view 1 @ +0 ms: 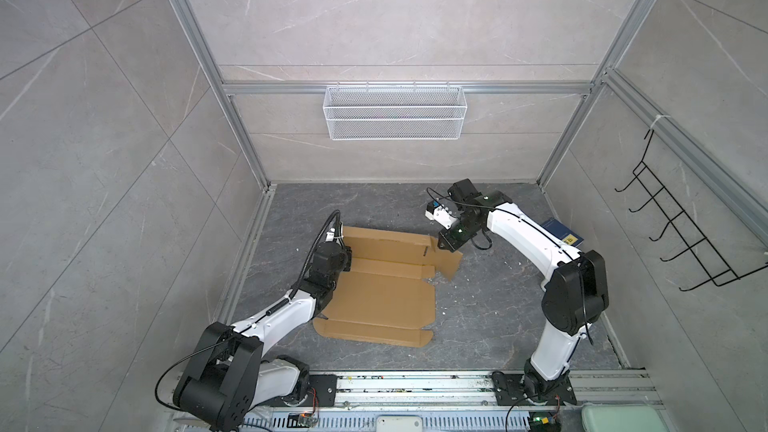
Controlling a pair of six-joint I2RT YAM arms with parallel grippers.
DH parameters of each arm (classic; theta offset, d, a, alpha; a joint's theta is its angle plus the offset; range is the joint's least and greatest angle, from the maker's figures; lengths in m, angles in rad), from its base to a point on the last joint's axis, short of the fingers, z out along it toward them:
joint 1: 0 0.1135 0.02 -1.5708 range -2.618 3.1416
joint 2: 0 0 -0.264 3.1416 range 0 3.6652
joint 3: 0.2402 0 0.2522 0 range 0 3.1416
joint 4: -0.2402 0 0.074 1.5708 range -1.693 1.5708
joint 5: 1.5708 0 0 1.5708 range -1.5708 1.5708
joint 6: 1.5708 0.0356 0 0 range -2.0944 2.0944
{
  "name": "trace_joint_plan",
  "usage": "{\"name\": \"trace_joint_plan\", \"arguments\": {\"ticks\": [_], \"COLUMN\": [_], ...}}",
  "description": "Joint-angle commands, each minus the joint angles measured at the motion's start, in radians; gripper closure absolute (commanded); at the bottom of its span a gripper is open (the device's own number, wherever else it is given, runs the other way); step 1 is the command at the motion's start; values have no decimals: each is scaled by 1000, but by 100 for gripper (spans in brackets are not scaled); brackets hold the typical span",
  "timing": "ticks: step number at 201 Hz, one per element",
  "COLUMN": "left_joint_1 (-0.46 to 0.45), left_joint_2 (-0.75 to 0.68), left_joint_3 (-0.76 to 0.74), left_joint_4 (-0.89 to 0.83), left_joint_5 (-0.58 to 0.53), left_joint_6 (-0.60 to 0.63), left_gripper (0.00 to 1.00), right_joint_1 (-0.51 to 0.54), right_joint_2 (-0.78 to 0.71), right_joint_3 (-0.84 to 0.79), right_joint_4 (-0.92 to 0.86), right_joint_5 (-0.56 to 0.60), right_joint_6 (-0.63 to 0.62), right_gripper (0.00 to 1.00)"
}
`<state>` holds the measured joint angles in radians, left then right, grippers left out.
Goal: Fold the paper box
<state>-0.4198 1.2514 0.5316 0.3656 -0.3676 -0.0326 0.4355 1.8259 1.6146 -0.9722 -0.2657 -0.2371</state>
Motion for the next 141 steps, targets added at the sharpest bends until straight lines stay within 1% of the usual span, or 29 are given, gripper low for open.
{"name": "trace_joint_plan", "arguments": {"ticks": [1, 28, 54, 75, 101, 130, 141], "left_joint_1": [2, 2, 2, 2, 1, 1, 1], "left_joint_2": [-31, -65, -87, -83, -73, -78, -82], "left_joint_3": [11, -2, -1, -5, -15, -39, -43], "left_joint_4": [23, 17, 15, 25, 42, 60, 58], "left_joint_5": [-16, -27, -31, -46, -56, -69, -74], "left_joint_6": [-37, -58, -82, -87, -104, -125, -125], "left_gripper": [100, 100, 100, 100, 100, 100, 100], "right_joint_1": [20, 23, 33, 43, 79, 95, 95], "right_joint_2": [-29, -72, -107, -128, -140, -178, -183], "right_joint_3": [-34, -60, -80, -88, -82, -128, -135], "right_joint_4": [8, 31, 64, 71, 77, 129, 146], "right_joint_5": [-59, -68, -107, -124, -115, -61, -46], "right_joint_6": [114, 205, 308, 347, 401, 493, 506], "right_gripper": [87, 92, 92, 92, 90, 89, 89]}}
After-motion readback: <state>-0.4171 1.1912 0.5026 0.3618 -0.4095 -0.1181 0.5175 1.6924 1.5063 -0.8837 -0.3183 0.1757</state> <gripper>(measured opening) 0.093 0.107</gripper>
